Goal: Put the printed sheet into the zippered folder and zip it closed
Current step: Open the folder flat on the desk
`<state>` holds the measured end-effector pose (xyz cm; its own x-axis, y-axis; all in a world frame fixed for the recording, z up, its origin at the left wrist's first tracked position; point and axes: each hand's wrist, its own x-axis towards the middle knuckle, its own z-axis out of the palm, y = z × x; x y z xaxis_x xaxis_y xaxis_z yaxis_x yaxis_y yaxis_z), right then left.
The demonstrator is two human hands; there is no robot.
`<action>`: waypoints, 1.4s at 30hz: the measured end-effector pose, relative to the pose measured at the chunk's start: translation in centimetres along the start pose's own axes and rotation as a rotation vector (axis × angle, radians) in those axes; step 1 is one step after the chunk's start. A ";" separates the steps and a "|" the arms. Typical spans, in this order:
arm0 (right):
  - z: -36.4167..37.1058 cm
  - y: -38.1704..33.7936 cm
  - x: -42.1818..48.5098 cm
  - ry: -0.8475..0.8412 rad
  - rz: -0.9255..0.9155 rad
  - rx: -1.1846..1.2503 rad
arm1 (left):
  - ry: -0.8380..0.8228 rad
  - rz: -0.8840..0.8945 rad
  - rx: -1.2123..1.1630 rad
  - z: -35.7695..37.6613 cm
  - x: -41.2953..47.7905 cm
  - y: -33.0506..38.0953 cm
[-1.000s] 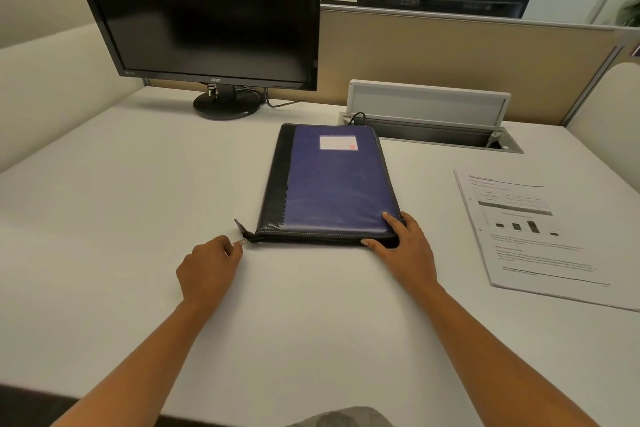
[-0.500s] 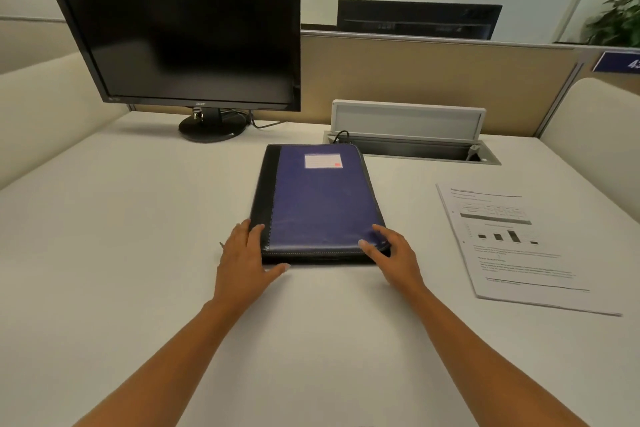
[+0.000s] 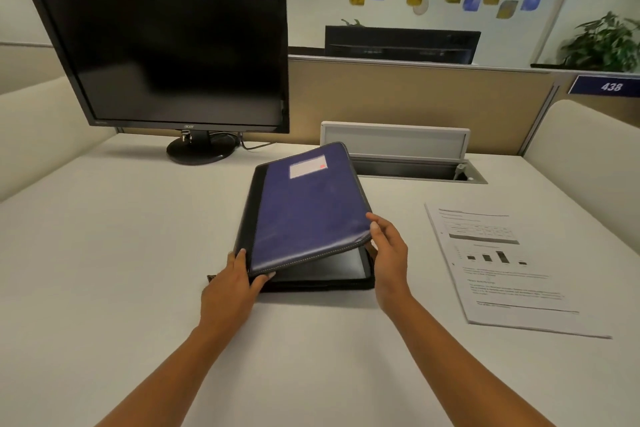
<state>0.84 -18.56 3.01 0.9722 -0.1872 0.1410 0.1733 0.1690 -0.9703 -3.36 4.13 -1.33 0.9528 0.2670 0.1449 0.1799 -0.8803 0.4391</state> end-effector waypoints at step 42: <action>-8.2 4.9 -1.9 -0.317 -0.208 -1.140 | 0.526 -0.696 -0.914 -6.7 2.7 -10.1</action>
<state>-1.46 -25.30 -3.59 0.9653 0.1647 0.2026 0.2482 -0.8198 -0.5160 -4.24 16.42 0.56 0.4749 0.8717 -0.1207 0.1684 0.0446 0.9847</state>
